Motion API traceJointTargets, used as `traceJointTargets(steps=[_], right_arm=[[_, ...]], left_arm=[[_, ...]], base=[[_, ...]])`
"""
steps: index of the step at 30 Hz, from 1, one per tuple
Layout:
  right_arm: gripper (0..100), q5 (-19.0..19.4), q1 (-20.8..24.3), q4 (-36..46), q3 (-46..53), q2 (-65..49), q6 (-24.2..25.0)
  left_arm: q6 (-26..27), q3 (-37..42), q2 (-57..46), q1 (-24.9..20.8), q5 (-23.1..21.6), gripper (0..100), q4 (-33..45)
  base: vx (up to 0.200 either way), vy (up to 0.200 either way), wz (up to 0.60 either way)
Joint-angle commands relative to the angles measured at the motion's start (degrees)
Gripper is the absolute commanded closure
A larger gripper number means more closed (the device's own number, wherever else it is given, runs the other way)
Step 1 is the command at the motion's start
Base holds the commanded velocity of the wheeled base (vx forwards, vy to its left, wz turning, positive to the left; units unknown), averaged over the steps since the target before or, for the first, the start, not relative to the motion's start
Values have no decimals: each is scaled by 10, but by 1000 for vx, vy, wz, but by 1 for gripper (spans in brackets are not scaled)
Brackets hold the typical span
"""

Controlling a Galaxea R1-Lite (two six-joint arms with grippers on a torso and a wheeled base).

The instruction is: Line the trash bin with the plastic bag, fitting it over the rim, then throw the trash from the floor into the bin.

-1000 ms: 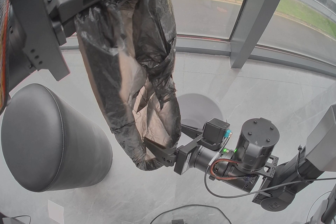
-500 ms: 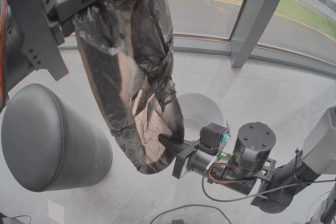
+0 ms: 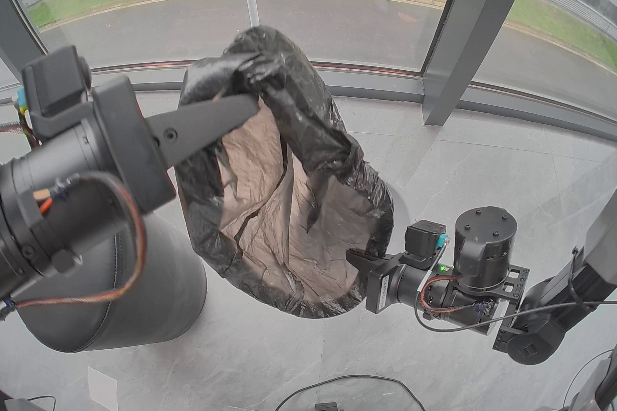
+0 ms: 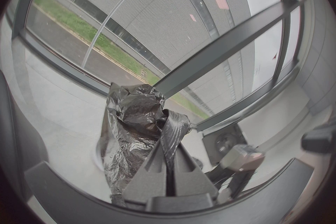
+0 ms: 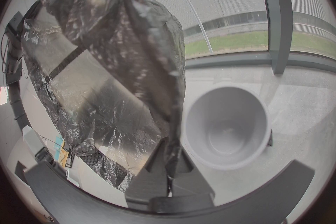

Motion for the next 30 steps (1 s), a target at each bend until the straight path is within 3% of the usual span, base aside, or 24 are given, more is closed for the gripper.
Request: traceJointTargets(steps=[1, 4, 6, 12, 14, 15, 16, 19, 30], right_arm=[[100, -4, -31, 246, -76, -157, -7], [100, -5, -36, 422, -155, -212, -3], [100, -5, -36, 489, -193, -226, -2], [100, -13, -37, 556, -255, -229, -2], [100, -16, -38, 610, -294, -227, -2], [100, -16, -38, 610, -294, -227, -2], [100, -15, -38, 654, -323, -226, 0], [100, -10, -43, 722, -365, -224, 0], [100, -7, -42, 905, -483, -217, 23]], left_arm=[[111, 90, 36, 44, 29, 100, -7], [120, 110, 30, 43, 32, 100, -7], [120, 115, 24, 41, 27, 100, -1], [105, 125, 33, 44, -6, 100, 1], [71, 129, 26, 46, -61, 100, 0], [71, 129, 26, 46, -61, 100, 0], [48, 129, 24, 53, -104, 100, 2], [21, 127, 27, 71, -149, 100, 3], [-21, 129, 47, 75, -160, 100, 4]], base=[[0, 0, 0], [0, 0, 0], [0, 0, 0], [0, 0, 0], [0, 0, 0], [0, 0, 0], [0, 0, 0], [0, 0, 0], [0, 0, 0]])
